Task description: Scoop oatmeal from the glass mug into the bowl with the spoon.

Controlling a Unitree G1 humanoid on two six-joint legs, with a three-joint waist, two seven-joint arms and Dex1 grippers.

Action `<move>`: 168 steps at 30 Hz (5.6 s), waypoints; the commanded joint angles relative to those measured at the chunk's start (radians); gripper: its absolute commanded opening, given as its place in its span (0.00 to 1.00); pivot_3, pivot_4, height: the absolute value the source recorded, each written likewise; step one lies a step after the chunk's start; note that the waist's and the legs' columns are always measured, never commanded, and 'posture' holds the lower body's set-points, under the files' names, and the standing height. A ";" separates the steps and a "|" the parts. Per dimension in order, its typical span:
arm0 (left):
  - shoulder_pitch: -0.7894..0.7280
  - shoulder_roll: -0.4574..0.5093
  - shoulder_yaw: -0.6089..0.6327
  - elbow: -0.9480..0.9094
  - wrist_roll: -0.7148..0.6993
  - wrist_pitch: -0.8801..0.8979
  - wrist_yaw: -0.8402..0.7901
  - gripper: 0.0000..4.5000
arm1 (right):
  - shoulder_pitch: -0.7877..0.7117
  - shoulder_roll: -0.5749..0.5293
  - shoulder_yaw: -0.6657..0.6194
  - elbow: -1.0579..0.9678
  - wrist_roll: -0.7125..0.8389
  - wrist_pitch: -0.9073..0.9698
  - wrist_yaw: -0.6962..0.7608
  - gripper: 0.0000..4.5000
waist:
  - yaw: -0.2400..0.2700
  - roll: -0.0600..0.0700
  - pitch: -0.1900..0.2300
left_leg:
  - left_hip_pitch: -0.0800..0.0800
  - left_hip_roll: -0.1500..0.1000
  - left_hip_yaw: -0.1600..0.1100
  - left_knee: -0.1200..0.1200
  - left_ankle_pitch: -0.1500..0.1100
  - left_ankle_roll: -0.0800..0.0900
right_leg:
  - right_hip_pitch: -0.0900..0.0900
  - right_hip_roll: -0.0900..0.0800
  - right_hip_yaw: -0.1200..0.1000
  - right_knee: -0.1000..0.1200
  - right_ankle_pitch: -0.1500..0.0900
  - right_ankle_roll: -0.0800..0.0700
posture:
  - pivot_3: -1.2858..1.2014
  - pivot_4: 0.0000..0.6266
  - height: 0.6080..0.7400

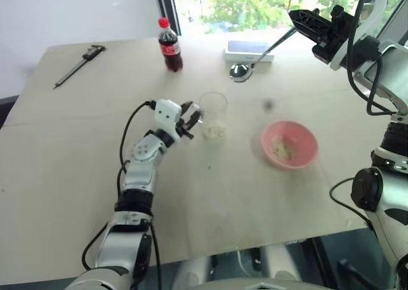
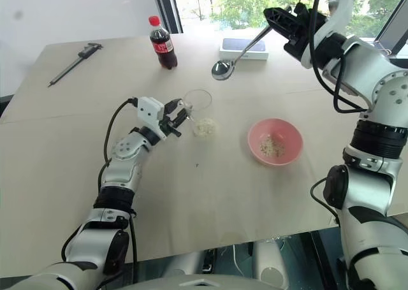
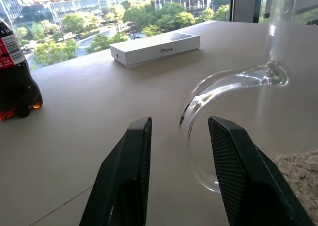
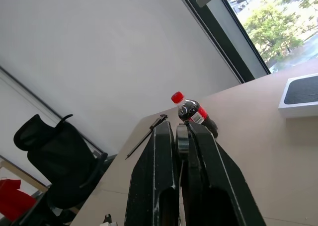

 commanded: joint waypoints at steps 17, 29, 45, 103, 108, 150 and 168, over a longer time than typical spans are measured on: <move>-0.058 -0.018 -0.013 0.006 -0.014 0.019 -0.023 0.01 | -0.005 0.014 -0.005 -0.082 0.034 -0.013 -0.009 0.00 | 0.000 0.000 -0.001 | 0.000 0.000 0.000 0.000 0.000 0.000 | 0.000 0.000 0.000 0.001 0.000 0.000 | 0.52 0.24 1.00; -0.088 -0.015 -0.062 -0.072 0.008 0.069 -0.028 0.01 | 0.034 -0.009 0.183 -0.205 -0.086 0.043 0.181 0.00 | 0.001 0.000 -0.001 | 0.000 0.000 0.000 0.001 0.000 0.000 | 0.000 0.000 0.000 0.000 0.000 0.000 | 0.52 0.24 1.00; -0.122 -0.008 -0.115 -0.154 0.056 0.112 -0.025 0.01 | 0.180 -0.022 0.562 -0.324 -0.701 -0.272 0.539 0.00 | -0.001 -0.001 -0.001 | 0.000 -0.001 -0.001 0.002 0.000 0.000 | -0.001 0.001 0.000 0.001 0.000 0.000 | 0.52 0.24 1.00; -0.245 -0.161 -0.099 0.233 0.087 -0.197 0.053 0.01 | 0.036 0.109 -0.314 -0.061 -0.193 0.316 -0.126 0.00 | 0.000 -0.001 -0.001 | -0.002 -0.003 -0.001 0.002 0.001 0.000 | -0.001 -0.001 0.000 0.002 0.000 0.000 | 0.52 0.24 1.00; -0.245 -0.166 -0.091 0.241 0.076 -0.201 0.056 0.01 | 0.059 0.123 -0.330 -0.065 -0.105 0.304 -0.218 0.00 | -0.001 -0.001 -0.001 | -0.001 -0.003 0.000 0.002 0.001 0.000 | -0.001 -0.001 0.001 0.002 0.000 0.000 | 0.52 0.24 1.00; -0.252 -0.179 -0.041 0.356 0.030 -0.275 -0.011 0.01 | 0.417 0.050 -0.355 -0.142 0.589 -0.116 -0.492 0.00 | 0.000 -0.001 -0.002 | 0.000 -0.002 0.005 0.002 0.002 0.005 | 0.000 -0.001 0.004 0.002 0.002 0.003 | 0.52 0.24 1.00; -0.299 -0.144 -0.006 0.477 0.022 -0.290 -0.044 0.01 | 0.769 -0.092 -0.379 -0.353 0.589 -0.074 -0.410 0.00 | 0.002 0.002 -0.005 | 0.002 -0.002 0.006 0.003 0.000 0.009 | 0.003 0.000 0.005 0.002 0.002 0.004 | 0.52 0.24 1.00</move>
